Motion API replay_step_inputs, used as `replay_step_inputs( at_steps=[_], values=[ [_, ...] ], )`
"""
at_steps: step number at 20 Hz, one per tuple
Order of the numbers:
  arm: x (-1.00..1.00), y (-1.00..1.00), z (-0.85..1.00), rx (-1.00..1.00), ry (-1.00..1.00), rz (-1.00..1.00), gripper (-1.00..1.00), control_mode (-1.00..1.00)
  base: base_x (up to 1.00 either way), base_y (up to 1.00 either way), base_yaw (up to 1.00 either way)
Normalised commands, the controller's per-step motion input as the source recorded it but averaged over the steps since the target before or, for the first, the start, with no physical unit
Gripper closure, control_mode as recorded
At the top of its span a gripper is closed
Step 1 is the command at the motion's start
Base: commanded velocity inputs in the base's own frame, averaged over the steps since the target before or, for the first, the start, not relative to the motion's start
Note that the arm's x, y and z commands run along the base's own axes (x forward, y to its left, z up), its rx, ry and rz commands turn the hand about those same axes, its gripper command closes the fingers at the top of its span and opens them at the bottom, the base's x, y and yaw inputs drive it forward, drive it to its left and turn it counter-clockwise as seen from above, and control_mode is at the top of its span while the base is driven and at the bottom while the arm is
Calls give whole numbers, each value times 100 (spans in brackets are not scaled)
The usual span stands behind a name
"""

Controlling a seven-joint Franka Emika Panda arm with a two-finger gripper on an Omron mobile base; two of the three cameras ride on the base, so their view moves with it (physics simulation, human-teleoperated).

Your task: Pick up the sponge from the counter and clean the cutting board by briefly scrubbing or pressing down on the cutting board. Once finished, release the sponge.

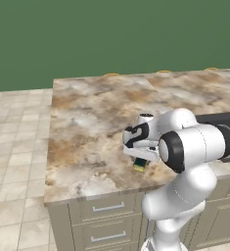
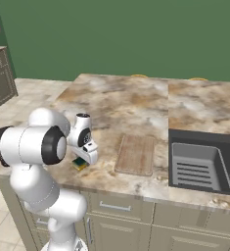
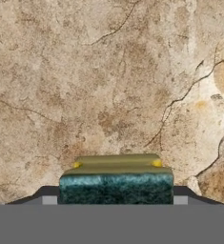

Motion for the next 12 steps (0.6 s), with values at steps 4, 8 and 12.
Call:
replay_step_inputs(
  at_steps=[4,8,12],
  values=[
    [0,0,-1,0,0,-3,100,-100,0,0,0],
    [0,-1,13,3,-2,-4,100,-100,0,0,0],
    [-1,-19,61,0,-7,-7,100,-100,0,0,0]
  ],
)
